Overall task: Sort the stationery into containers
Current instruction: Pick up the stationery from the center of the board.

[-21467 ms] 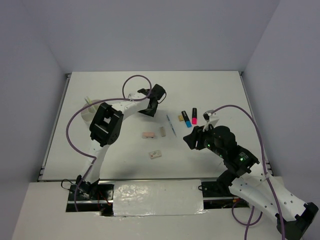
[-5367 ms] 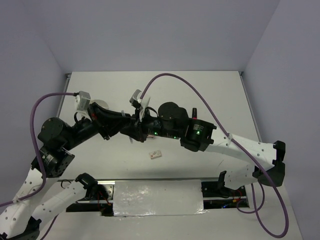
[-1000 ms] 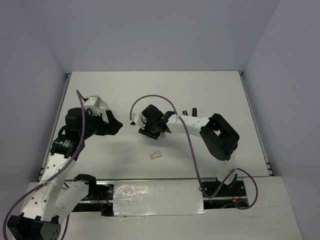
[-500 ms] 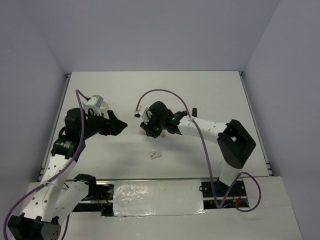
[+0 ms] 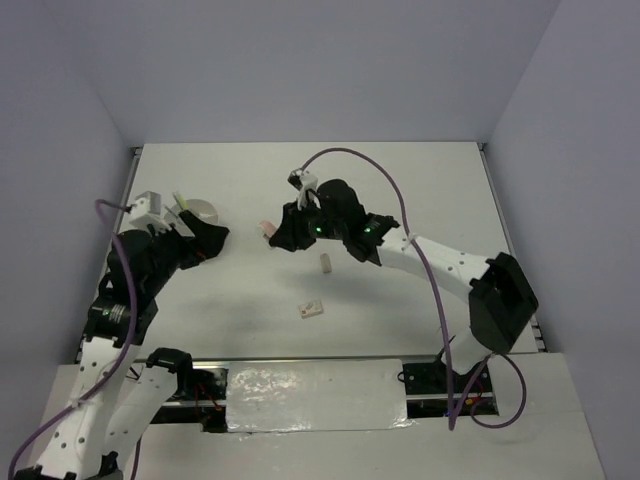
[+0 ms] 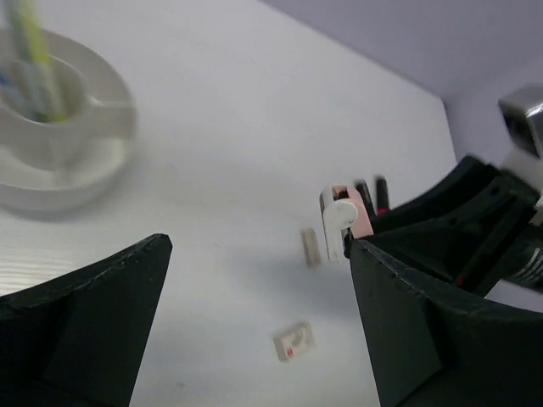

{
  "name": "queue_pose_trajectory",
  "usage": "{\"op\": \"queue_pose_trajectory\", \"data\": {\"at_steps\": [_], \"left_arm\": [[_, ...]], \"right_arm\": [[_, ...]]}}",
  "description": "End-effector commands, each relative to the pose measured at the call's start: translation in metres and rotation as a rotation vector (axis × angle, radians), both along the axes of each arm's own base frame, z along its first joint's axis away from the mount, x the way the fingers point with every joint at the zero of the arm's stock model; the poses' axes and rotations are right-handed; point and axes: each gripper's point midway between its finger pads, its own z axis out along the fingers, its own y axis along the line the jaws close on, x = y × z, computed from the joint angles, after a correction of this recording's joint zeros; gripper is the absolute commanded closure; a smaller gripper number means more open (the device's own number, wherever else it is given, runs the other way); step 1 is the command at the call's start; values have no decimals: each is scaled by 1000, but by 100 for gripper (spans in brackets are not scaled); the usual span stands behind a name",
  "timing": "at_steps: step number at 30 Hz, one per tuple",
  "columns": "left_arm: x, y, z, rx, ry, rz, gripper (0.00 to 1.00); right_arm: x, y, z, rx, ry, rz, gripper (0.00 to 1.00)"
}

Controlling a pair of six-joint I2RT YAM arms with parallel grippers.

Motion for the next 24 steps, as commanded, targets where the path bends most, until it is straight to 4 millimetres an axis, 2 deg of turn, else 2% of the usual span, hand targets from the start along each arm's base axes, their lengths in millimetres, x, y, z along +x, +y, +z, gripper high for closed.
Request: {"op": "queue_pose_trajectory", "data": {"at_steps": [1, 2, 3, 4, 7, 8, 9, 12, 16, 17, 18, 19, 20, 24], "left_arm": [[-12, 83, 9, 209, 34, 400, 1], [-15, 99, 16, 262, 28, 473, 1], [-17, 108, 15, 305, 38, 502, 1], [-20, 116, 13, 367, 53, 517, 1], [-22, 131, 7, 437, 46, 573, 1], [-22, 128, 4, 423, 33, 559, 1], [-22, 124, 4, 412, 19, 541, 1], [-20, 116, 8, 388, -24, 494, 1], [-22, 118, 6, 402, -8, 496, 1], [-22, 118, 5, 402, -7, 495, 1], [-23, 118, 6, 399, -11, 496, 1], [-24, 118, 8, 394, -22, 498, 1], [-25, 117, 9, 392, -28, 496, 1], [-28, 118, 13, 383, -49, 501, 1]], "right_arm": [[37, 24, 25, 100, 101, -166, 100], [47, 33, 3, 72, 145, -182, 100], [53, 40, 1, 73, 159, -192, 100], [63, 51, 15, 111, 162, -202, 100], [84, 79, 4, 125, 193, -207, 100], [91, 87, -19, 93, 219, -213, 100], [100, 97, -1, 128, 190, -205, 100], [119, 113, -2, 101, 157, -199, 100], [131, 132, 13, 123, 131, -163, 100], [129, 135, 10, 114, 143, -154, 99], [134, 139, 24, 134, 124, -156, 99], [136, 143, 13, 117, 129, -154, 99], [137, 146, 19, 121, 121, -149, 98], [138, 153, 6, 121, 128, -131, 97]]}}
